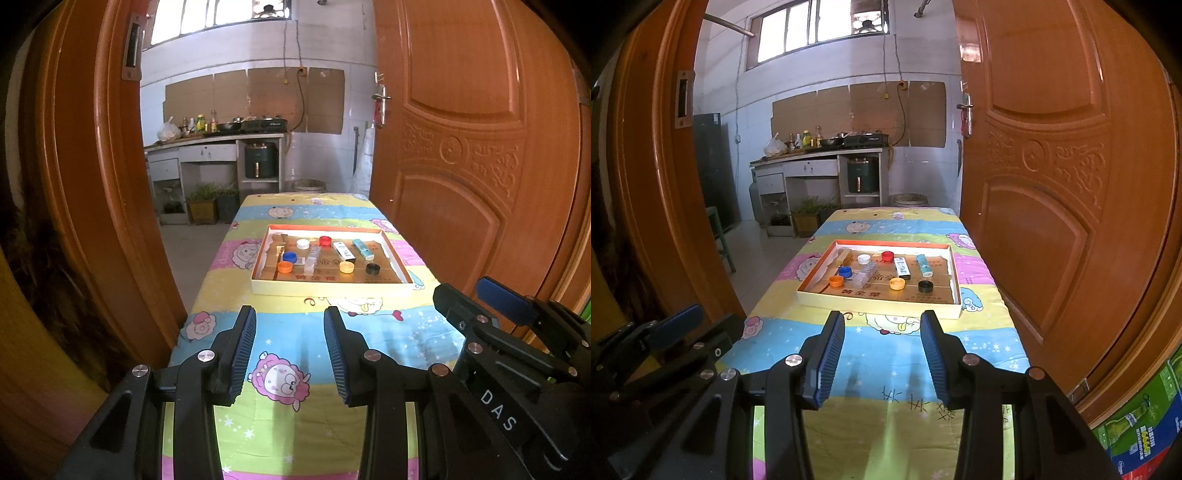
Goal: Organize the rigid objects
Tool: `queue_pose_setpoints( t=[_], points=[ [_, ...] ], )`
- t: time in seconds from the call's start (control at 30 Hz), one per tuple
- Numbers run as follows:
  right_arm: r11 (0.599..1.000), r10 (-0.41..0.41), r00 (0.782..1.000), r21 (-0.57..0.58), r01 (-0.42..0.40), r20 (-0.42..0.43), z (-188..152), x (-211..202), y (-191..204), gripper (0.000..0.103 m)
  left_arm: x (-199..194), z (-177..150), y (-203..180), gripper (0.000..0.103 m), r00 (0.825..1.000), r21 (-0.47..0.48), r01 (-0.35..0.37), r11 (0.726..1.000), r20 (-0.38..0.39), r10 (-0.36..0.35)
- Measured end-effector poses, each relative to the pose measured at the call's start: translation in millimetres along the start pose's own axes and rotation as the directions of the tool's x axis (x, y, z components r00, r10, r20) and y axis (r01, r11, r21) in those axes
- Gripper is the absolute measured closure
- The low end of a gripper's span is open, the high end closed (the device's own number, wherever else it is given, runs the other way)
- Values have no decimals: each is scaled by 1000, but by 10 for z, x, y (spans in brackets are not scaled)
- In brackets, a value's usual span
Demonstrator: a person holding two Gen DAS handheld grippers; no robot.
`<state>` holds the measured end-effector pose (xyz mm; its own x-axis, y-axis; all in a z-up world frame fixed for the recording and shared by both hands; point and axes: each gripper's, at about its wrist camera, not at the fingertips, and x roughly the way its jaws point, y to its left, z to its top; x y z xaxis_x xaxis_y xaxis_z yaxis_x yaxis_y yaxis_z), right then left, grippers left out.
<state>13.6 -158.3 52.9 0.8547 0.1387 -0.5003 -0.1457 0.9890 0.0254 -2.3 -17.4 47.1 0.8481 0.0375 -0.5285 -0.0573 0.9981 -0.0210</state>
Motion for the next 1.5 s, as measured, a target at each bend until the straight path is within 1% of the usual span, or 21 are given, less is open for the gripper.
queue_pose_setpoints(
  t=[1.5],
  points=[
    [1000,6,1000,-5,-6,-7,-20,3,99,61,27,-72,-12,63,1000,-2,9,1000,-17,-9]
  ],
)
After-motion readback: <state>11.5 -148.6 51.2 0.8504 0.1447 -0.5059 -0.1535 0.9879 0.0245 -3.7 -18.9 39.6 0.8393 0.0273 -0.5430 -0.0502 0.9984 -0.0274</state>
